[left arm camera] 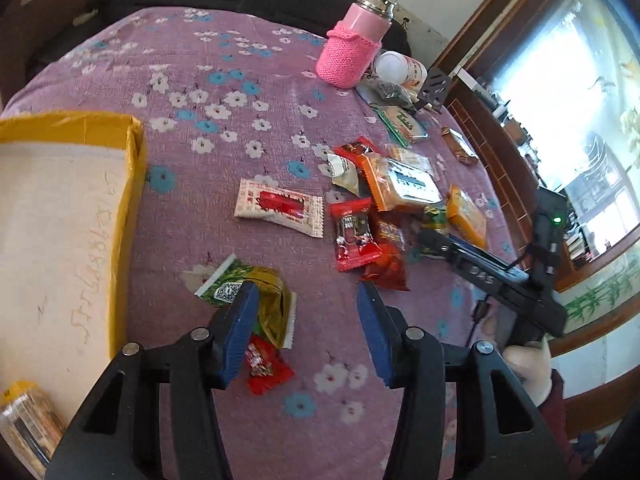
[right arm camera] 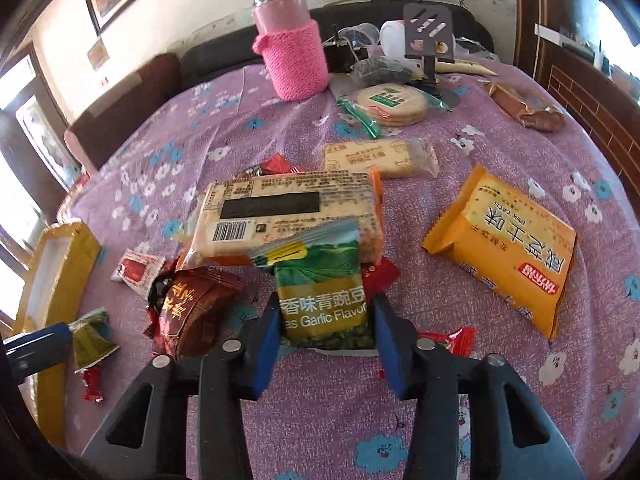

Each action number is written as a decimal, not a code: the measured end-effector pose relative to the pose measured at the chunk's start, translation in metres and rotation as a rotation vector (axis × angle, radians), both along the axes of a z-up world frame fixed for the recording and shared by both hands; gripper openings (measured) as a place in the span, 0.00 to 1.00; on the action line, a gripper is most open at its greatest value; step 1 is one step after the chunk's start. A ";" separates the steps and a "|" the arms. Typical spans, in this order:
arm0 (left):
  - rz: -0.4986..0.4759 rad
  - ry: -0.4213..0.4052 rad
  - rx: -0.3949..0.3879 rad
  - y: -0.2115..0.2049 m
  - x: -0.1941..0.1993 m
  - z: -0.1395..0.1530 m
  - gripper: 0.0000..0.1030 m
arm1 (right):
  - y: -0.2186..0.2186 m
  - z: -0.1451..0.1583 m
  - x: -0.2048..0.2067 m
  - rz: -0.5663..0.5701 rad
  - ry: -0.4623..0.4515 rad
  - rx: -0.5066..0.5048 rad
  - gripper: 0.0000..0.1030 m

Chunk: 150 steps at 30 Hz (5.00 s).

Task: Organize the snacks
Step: 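Move the left tool to the green pea bag while the right tool grasps the green garlic pea bag, then carry the green bags to the tray with both tools and release them, then grasp the red candy packet with the left tool while the right tool grasps a red candy, then carry both red candies to the tray and open both tools to release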

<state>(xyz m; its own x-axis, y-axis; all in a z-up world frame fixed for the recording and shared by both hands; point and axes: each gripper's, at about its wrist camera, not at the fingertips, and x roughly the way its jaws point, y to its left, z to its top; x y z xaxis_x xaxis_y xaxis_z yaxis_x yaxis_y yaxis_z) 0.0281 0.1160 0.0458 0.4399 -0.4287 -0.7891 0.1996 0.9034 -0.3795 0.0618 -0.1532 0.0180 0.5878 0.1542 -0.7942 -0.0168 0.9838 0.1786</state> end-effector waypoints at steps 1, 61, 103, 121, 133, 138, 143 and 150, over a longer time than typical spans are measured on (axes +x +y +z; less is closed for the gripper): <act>-0.008 -0.008 0.021 -0.003 0.000 0.000 0.47 | -0.003 0.000 -0.002 -0.002 -0.005 0.018 0.42; 0.443 -0.079 0.243 0.224 -0.108 -0.008 0.40 | 0.336 0.023 -0.073 0.611 0.005 0.065 0.39; 0.027 -0.099 0.035 0.016 -0.098 0.021 0.61 | -0.056 0.014 -0.045 -0.171 -0.010 0.094 0.61; -0.191 -0.152 0.057 -0.097 -0.025 0.008 0.59 | -0.053 -0.001 -0.031 -0.145 -0.040 0.098 0.22; -0.231 -0.169 0.333 -0.143 0.031 -0.034 0.35 | -0.062 -0.002 -0.034 -0.134 -0.024 0.180 0.22; -0.191 -0.174 0.296 -0.132 0.035 -0.035 0.29 | -0.061 -0.002 -0.034 -0.126 -0.024 0.189 0.22; -0.143 -0.188 0.182 -0.106 0.014 -0.011 0.29 | -0.063 0.000 -0.037 -0.116 -0.041 0.224 0.21; -0.046 -0.236 0.049 -0.041 -0.043 0.035 0.29 | -0.068 -0.009 -0.036 -0.018 -0.006 0.493 0.21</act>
<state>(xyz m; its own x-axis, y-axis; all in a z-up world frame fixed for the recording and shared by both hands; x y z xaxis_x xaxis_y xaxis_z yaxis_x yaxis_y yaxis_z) -0.0149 0.0752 0.0807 0.5958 -0.4164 -0.6867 0.3187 0.9075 -0.2737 0.0261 -0.2215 0.0085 0.5982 0.5005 -0.6258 -0.0033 0.7825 0.6227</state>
